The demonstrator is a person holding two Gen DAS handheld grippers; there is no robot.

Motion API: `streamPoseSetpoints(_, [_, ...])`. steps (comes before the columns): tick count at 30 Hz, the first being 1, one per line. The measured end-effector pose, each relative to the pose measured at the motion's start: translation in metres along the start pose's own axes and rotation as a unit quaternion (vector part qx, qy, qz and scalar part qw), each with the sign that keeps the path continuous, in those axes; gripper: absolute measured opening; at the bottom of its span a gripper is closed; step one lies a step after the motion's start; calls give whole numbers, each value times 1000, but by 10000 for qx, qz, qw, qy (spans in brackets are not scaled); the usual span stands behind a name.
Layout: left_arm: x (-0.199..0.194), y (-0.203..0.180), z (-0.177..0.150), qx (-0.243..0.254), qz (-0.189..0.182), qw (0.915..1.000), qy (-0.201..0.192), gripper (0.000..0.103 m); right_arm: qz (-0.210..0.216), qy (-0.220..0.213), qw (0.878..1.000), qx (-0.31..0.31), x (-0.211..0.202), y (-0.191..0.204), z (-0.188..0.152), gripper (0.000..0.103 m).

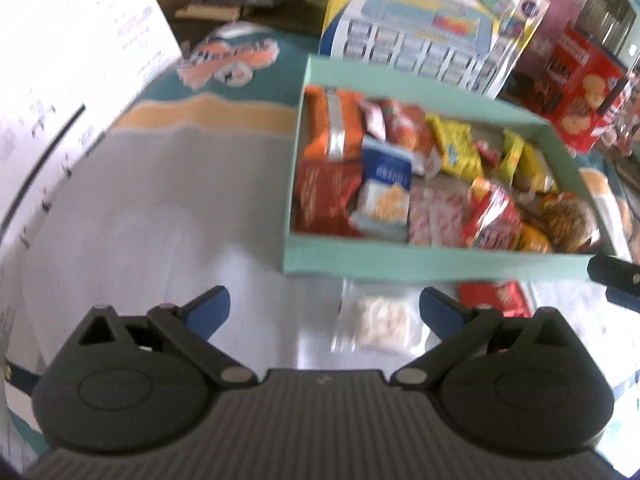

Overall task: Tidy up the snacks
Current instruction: 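Move both open grippers back toward the remaining snacks on the cloth, then grasp the pink-white candy bag with right gripper while left grasps the clear cake bag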

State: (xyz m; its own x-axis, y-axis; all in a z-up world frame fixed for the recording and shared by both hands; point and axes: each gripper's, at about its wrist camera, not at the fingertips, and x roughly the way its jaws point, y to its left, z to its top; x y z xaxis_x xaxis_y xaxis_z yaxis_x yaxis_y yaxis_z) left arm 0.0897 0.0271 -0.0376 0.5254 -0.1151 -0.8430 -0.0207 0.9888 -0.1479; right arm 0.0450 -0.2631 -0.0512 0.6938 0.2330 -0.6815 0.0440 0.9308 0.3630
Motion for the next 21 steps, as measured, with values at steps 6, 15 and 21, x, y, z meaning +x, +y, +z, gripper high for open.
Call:
streamPoseSetpoints(6, [24,-14,-14,205,88,9994,280,103,-166,199,9996,-90,14,-10,-23,100])
streamPoseSetpoints(15, [52,-42,-20,607,301,9971,340,103,-193,414,9989,36,30,-27,-35,85])
streamPoseSetpoints(21, [50,-32,-26,709,391,9964,263,103,-99,549,9975,-431,29,-11,-50,75])
